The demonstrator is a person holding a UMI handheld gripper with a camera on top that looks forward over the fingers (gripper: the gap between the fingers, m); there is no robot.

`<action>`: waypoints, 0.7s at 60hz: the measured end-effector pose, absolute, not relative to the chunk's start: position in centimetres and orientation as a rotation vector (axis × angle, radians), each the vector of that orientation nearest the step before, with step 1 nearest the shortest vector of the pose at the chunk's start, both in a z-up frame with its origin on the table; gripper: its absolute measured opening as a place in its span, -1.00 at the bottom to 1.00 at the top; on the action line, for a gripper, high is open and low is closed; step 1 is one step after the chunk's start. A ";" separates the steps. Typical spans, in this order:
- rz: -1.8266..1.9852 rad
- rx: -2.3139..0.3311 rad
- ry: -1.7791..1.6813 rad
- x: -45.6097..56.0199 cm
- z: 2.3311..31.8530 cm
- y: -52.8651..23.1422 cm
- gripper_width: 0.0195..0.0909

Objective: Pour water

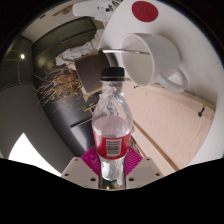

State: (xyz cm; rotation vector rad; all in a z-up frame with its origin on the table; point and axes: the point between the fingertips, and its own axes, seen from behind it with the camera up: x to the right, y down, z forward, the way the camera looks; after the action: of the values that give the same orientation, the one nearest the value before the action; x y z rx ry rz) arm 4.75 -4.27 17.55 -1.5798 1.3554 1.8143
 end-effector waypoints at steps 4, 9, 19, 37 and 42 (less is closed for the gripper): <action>1.819 -1.587 1.375 4.4 16.7 -3.8 -0.83; 1.812 -1.613 1.363 4.6 16.4 -4.3 -0.83; 1.646 -1.758 1.116 5.2 17.2 -4.5 -0.83; 0.973 -1.761 0.368 11.9 27.0 -2.6 -0.82; 0.775 -1.717 0.247 15.5 29.2 -2.2 -0.82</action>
State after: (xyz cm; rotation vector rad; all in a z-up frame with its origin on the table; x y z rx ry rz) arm 15.48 -2.16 29.18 -1.7166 0.2473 0.7748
